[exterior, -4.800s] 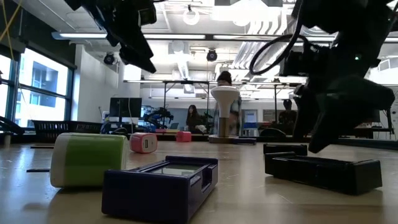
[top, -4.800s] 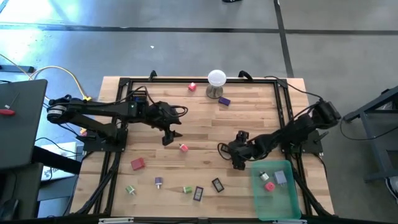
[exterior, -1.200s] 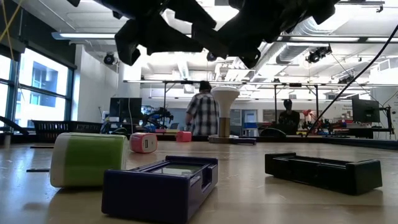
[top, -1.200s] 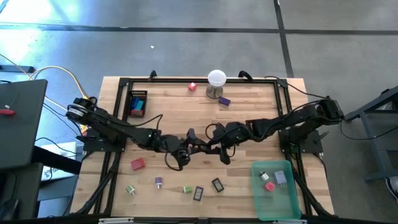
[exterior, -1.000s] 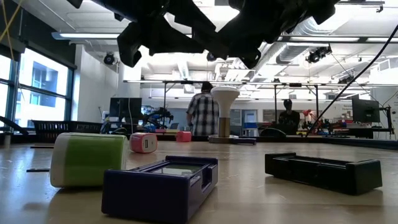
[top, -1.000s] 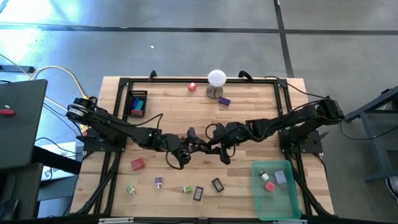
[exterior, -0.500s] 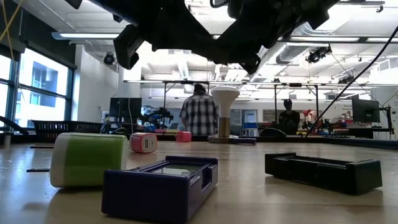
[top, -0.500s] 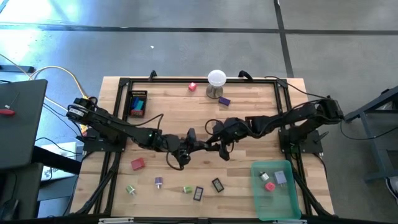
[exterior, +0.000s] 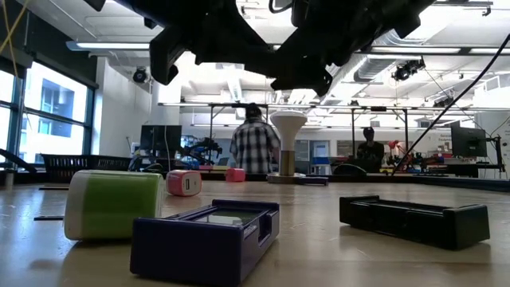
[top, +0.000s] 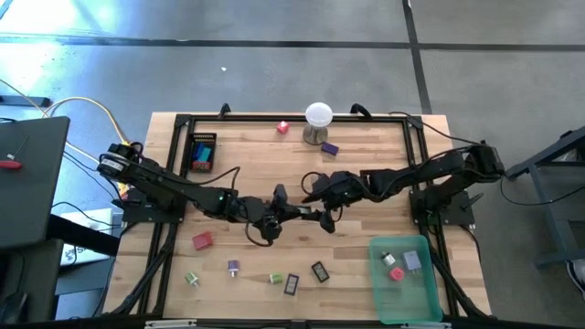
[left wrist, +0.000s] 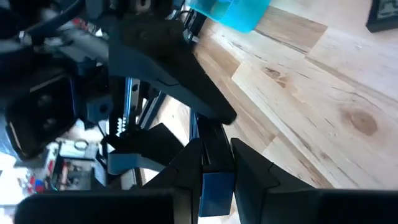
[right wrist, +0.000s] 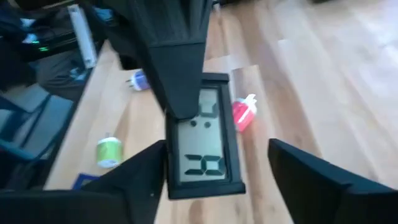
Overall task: Pick & Place Office items
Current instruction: Put the black digital clock into the black bin
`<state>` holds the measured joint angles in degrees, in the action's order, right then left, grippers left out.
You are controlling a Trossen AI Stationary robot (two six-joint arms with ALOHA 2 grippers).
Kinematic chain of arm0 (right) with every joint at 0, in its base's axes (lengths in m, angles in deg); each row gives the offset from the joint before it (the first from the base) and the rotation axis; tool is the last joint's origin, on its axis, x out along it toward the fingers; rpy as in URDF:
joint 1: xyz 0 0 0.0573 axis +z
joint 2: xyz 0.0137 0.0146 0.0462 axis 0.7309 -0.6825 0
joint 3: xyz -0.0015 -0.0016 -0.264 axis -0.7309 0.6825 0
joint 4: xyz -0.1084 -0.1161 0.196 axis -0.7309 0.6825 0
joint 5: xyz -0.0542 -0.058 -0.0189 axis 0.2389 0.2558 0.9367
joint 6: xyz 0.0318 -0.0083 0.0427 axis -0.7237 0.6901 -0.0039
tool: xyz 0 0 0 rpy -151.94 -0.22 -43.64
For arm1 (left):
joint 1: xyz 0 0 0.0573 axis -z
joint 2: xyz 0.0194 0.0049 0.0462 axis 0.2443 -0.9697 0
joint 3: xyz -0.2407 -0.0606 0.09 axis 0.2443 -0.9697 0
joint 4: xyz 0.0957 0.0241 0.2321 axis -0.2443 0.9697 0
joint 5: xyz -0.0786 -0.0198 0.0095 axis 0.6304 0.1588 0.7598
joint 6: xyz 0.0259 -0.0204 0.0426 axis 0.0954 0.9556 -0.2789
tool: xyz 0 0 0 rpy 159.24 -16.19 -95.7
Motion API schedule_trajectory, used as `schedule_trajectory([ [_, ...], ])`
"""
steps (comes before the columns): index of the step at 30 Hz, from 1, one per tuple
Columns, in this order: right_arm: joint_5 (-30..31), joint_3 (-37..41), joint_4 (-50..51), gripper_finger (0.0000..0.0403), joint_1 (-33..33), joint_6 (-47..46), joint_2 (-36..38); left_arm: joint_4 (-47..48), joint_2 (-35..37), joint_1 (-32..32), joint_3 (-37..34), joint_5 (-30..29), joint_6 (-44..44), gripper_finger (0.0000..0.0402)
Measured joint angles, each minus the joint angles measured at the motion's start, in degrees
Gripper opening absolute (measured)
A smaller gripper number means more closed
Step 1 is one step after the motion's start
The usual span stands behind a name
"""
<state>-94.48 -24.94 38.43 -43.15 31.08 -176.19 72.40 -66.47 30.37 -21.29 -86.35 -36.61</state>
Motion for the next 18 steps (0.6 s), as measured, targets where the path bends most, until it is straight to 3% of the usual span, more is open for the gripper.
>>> schedule_trajectory([
  [5, 0.4, 0.0, 0.2, 0.0315, -0.8, 4.2, 1.0, -0.1, 0.0, 0.1, 0.0, -3.8, 6.8, 0.0054],
  [11, -1.0, 0.0, 4.1, 0.0336, -2.1, 3.8, 5.3, 3.9, 1.4, 0.9, 0.0, -7.3, 16.4, 0.0054],
  [14, 5.7, 0.0, 8.9, 0.0336, -2.0, 2.7, 9.3, 9.3, 2.9, 1.4, 0.0, -7.3, 21.9, 0.0054],
  [18, 19.4, 0.0, 14.4, 0.0337, 0.4, 2.2, 14.2, 15.6, 6.5, 1.8, 0.0, -7.4, 30.9, 0.0053],
])
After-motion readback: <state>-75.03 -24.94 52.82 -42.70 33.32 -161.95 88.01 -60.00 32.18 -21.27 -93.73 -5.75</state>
